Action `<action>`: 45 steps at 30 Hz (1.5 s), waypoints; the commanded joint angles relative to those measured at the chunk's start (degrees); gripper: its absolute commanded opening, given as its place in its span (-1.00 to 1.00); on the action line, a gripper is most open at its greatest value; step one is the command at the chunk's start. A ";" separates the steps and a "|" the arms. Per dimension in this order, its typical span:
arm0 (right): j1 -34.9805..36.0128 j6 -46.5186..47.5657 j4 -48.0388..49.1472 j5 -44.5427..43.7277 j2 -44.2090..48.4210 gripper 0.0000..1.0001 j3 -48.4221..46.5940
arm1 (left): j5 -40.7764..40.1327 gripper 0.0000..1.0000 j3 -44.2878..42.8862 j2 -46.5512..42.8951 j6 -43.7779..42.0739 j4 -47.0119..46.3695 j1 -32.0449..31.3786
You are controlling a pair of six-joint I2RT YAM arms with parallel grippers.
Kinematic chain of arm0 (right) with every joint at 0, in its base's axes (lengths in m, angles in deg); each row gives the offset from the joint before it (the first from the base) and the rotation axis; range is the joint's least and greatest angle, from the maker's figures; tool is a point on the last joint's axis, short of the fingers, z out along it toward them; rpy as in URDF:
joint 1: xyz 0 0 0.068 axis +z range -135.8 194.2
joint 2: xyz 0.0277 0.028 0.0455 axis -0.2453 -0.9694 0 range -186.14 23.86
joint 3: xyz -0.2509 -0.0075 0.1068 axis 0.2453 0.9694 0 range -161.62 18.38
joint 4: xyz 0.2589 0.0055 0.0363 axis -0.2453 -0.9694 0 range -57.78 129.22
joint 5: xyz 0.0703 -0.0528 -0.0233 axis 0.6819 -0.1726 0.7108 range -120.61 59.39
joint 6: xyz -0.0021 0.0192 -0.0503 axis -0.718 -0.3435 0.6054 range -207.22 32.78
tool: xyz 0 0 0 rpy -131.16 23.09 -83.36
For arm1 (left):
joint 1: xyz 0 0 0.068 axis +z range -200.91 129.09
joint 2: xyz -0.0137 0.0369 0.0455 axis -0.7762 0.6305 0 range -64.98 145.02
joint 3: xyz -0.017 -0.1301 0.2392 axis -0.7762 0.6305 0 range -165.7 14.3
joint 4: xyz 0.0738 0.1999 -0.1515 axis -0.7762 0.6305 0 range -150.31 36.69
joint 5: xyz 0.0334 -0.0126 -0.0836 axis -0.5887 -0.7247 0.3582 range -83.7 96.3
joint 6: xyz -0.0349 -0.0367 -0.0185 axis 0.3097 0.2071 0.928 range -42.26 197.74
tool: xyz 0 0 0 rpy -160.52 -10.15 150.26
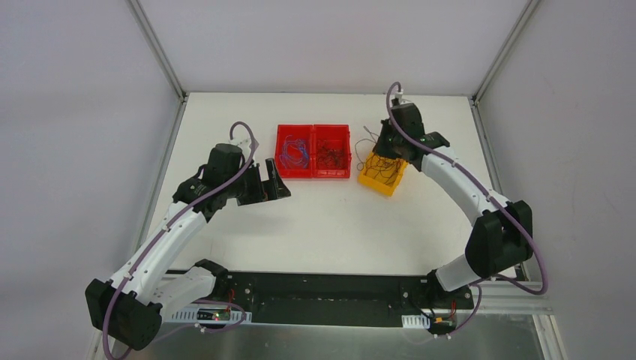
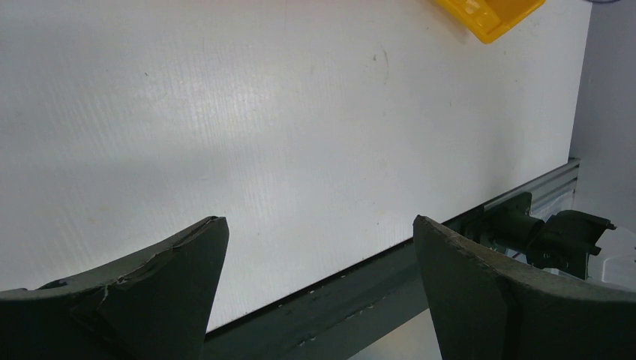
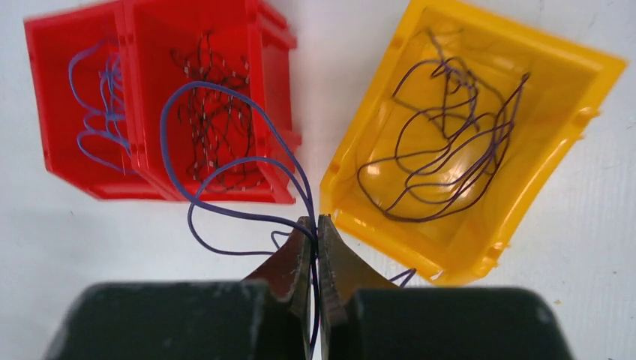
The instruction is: Untangle the cables
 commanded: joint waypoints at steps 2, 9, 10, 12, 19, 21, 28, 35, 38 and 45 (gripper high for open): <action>-4.28 -3.20 -1.45 -3.63 -1.84 -1.00 -6.59 | 0.73 0.94 -2.53 0.03 -1.33 0.33 0.45; -7.95 -0.24 -6.63 -12.36 -3.61 -1.00 -12.42 | 0.56 0.94 -2.06 -0.97 -1.47 0.33 0.44; -7.98 0.00 -6.89 -13.04 -3.90 -1.00 -12.40 | 0.42 0.95 -2.06 -0.86 -1.49 0.33 0.47; -8.00 -0.26 -7.17 -12.77 -4.88 -1.00 -12.07 | 0.31 0.95 -2.20 -0.52 -1.45 0.33 0.43; -7.90 -3.26 -2.54 -8.40 -10.69 -1.00 -7.59 | 0.47 0.94 -2.52 0.28 -1.58 0.33 0.41; -7.94 -3.75 -2.51 -7.45 -14.42 -1.00 -8.49 | 0.57 0.94 -2.55 0.27 -1.58 0.33 0.50; -9.38 -5.73 -2.57 -8.30 -23.88 -1.00 -8.65 | 0.15 0.94 -1.21 -1.46 -1.27 0.33 0.44; -10.59 -6.68 -4.13 -6.31 -28.42 -0.87 -10.52 | 0.29 0.94 -1.21 -1.10 -1.60 0.33 0.43; -10.59 -5.67 -3.91 -5.96 -26.50 -0.46 -10.34 | 0.13 0.94 -1.51 -0.77 -2.20 0.37 0.47; -10.47 -3.44 -6.40 -5.77 -16.69 0.22 -11.86 | -0.14 0.97 -3.10 0.64 -2.67 0.47 0.50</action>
